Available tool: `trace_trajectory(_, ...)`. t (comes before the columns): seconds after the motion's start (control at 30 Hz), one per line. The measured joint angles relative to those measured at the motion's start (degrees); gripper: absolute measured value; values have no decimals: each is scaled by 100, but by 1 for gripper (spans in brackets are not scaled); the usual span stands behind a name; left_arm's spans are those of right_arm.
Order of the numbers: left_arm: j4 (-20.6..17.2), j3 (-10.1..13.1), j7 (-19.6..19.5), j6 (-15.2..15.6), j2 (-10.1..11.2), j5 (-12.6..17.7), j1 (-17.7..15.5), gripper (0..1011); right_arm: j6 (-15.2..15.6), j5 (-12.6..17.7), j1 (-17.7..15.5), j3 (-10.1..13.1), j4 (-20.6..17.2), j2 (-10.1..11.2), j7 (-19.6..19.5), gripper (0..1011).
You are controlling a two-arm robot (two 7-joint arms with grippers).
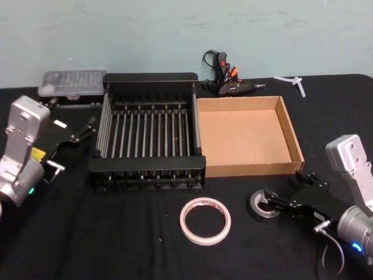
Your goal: Pick up the white tape and place it into the black box , Pick up the silver tape and place it into the brown box.
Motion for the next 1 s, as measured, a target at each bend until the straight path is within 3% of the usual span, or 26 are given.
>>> trace_trajectory(0.43,0,0,0,0,0,0,0,1001,315,-136,66,32,61,-140,158,1002)
trace_trajectory(1.0,0,0,0,0,0,0,0,1001,443,-315,81,78,111,-271,254,1002)
